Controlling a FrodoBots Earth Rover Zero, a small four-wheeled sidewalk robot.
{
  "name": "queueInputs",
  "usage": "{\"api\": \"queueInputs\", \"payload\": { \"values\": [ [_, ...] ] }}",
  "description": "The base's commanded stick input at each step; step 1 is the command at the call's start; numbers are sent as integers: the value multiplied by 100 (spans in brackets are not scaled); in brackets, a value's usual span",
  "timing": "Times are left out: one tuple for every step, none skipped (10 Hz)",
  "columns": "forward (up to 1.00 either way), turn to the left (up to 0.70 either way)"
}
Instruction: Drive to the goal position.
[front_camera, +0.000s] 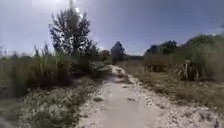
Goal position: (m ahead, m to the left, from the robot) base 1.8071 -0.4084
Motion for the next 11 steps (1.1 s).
{"api": "queueInputs", "payload": {
  "values": [
    [70, 0],
    [70, 0],
    [70, 0],
    [70, 0],
    [70, 0],
    [70, 0],
    [70, 0],
    [70, 0],
    [70, 0],
    [70, 0],
    [70, 0]
  ]
}}
